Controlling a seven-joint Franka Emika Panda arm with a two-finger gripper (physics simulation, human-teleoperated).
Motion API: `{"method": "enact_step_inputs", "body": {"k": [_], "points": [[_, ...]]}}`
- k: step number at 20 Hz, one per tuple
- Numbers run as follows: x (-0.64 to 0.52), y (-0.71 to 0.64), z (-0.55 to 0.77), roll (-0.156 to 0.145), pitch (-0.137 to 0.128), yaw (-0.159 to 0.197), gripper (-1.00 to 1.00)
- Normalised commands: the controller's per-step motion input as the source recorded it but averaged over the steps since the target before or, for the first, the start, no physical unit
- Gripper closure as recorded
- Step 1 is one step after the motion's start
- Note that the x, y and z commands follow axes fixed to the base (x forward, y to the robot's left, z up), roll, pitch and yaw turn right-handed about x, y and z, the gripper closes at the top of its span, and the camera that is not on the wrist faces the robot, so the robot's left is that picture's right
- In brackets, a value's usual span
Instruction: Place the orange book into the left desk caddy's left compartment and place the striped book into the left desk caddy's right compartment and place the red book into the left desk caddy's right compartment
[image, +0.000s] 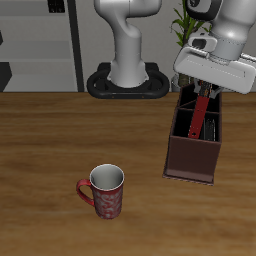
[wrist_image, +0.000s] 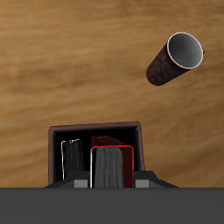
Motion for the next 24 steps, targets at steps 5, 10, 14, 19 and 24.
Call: {"method": "enact_step_inputs", "body": {"k": [5,10,14,19,24], "points": [[0.10,0.15,-0.32,0.026,0.037,0.022,1.00],[0.09,0.04,-0.23,-0.005,0.058,-0.009,1.00],[-0.02,0.09,-0.12,0.024,0.070,-0.001,-1.00],[-0.22,0.10,0.02,0.038,-0.010,0.000,-1.00],[-0.21,0.02,0.11,0.011,-0.033,0.018,-1.00]]}}
